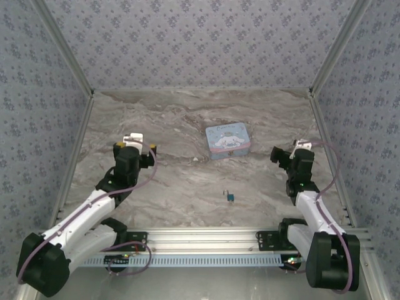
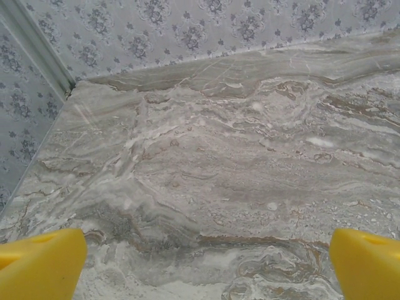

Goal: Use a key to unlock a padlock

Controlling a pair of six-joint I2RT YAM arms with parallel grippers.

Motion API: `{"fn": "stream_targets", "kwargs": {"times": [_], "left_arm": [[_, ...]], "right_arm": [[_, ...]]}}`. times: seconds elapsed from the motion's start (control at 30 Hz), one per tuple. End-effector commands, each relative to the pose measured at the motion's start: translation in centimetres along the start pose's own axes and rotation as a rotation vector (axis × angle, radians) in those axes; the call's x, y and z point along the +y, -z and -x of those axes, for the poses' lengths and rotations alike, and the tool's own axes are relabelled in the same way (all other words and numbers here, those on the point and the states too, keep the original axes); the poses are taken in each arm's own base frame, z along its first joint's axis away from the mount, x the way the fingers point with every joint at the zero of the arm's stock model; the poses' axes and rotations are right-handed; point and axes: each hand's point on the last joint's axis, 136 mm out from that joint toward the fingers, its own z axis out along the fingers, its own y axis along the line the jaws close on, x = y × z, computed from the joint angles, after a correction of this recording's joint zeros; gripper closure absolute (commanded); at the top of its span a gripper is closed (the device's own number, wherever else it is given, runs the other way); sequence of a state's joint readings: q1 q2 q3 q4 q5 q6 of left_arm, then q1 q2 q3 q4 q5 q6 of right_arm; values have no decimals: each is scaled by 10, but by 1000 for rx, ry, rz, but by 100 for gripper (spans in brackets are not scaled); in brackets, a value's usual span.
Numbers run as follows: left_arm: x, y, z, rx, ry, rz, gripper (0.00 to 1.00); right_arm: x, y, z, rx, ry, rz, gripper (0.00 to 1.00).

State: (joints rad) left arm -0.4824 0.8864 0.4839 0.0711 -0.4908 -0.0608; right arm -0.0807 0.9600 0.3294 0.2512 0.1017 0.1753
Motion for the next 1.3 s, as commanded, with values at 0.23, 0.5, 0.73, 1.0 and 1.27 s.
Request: {"fn": "stream_targets", "kwargs": {"times": [0.23,0.5,0.73,1.0,1.27], "left_arm": [[21,-6,-9,-9,94,35,1],[34,-11,-26,18,144,48,1],[38,-11,-26,15,158,44,0],[42,-14,-26,10,158,51,1],[52,-36,-29,-44,122,59,1]], "right_arm": [[2,-36,0,-48,-1,-24,0],[33,-44,8,-110,212,10,0],[38,-35,9,-177,240,49,0],[39,-55,-11,-180,254,66,0],[26,-76,-9,-66,192,41,0]]}}
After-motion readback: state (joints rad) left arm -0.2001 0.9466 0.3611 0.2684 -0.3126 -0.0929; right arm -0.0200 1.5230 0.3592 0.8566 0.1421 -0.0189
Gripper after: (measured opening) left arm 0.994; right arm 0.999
